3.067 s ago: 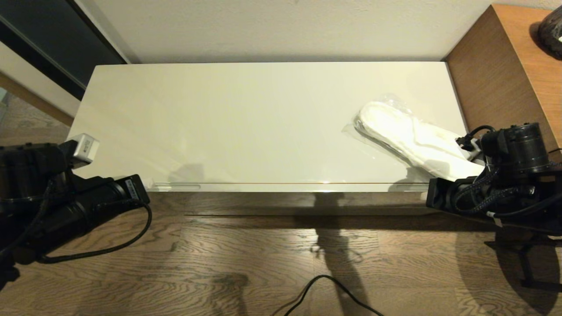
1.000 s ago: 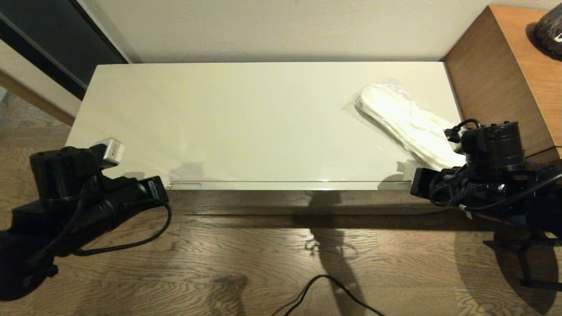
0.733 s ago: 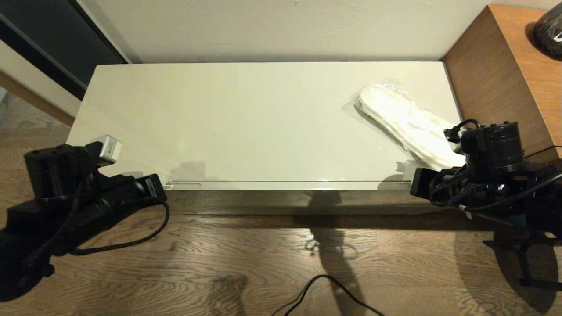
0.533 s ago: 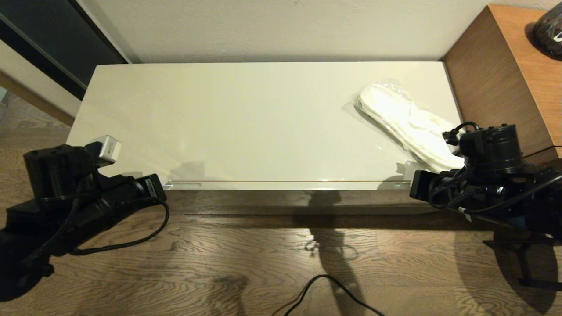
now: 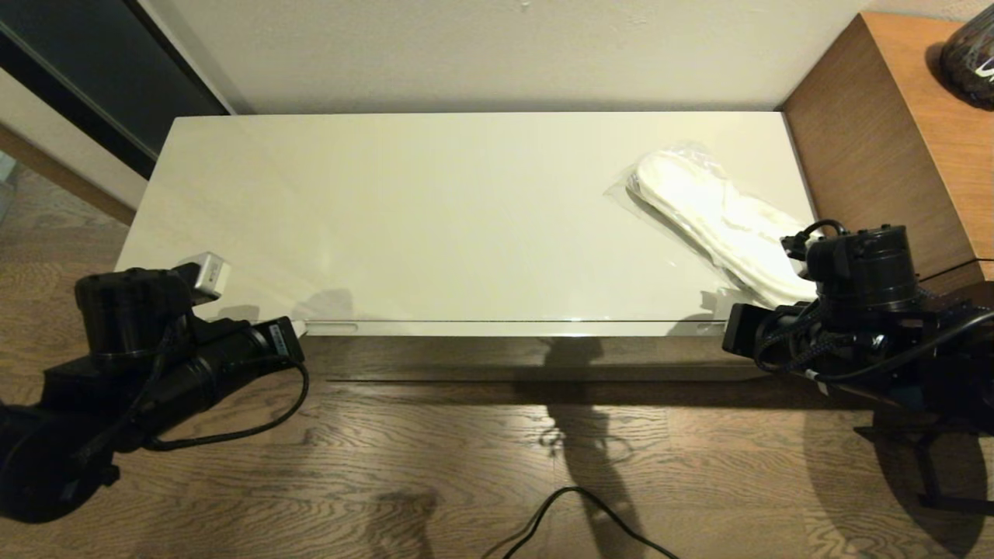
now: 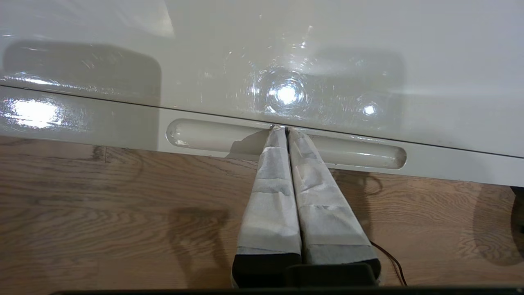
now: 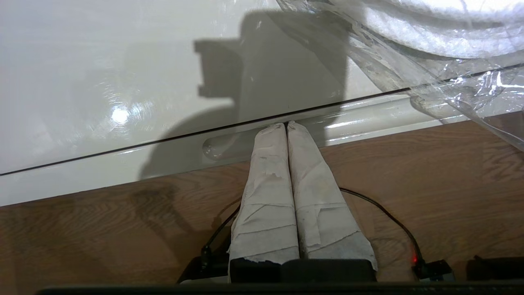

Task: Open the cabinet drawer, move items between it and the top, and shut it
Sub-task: Open the drawer

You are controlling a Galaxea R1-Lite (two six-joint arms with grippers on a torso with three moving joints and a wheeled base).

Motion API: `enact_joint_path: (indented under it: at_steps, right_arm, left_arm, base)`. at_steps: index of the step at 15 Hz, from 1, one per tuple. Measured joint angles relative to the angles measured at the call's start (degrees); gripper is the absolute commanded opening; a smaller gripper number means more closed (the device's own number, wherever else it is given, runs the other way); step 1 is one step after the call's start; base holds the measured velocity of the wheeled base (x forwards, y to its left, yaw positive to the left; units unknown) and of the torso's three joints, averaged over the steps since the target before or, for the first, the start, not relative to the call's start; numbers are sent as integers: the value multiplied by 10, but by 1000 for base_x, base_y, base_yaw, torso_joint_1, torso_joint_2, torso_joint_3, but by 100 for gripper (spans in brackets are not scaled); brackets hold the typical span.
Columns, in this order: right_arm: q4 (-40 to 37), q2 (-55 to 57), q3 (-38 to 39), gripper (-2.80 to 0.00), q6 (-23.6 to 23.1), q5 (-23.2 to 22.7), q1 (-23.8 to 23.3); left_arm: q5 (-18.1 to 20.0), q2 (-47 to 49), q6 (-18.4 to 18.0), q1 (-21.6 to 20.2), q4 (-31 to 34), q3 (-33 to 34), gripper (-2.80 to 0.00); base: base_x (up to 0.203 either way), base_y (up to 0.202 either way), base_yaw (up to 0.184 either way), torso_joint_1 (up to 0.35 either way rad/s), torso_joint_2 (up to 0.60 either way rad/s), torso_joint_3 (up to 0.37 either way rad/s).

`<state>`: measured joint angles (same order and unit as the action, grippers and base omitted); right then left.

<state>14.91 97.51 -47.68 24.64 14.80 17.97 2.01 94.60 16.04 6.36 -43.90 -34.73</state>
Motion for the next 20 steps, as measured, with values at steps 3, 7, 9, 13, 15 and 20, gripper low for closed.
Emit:
enact_joint_path:
  at_steps: [3,7,9,13,15,20]
  right_arm:
    - [0,3,2,-280,0,0,0]
    - [4,2,24,-280,2,-7,-1]
    - [5,-3,51,-280,3,-12,-10]
    - [3,-18,106,-280,7,-34,-26]
    - [-8,-32,145,-280,7,-44,-35]
    - [-19,-83,213,-280,0,-45,-36]
  left_arm:
    - [2,8,-3,-1,-1,-1,-280]
    - [6,10,-3,0,-4,15,-280]
    - [3,13,-1,0,-8,40,-280]
    - [2,25,18,0,-6,90,-280]
    - [5,23,26,0,2,121,-280]
    - [2,-5,16,4,4,210,-280]
  base:
    - [0,0,0,0,0,0]
    - [0,0,0,0,0,0]
    - [0,0,0,0,0,0]
    - [0,0,0,0,0,0]
    - [0,0,0,0,0,0]
    - [0,0,0,0,0,0]
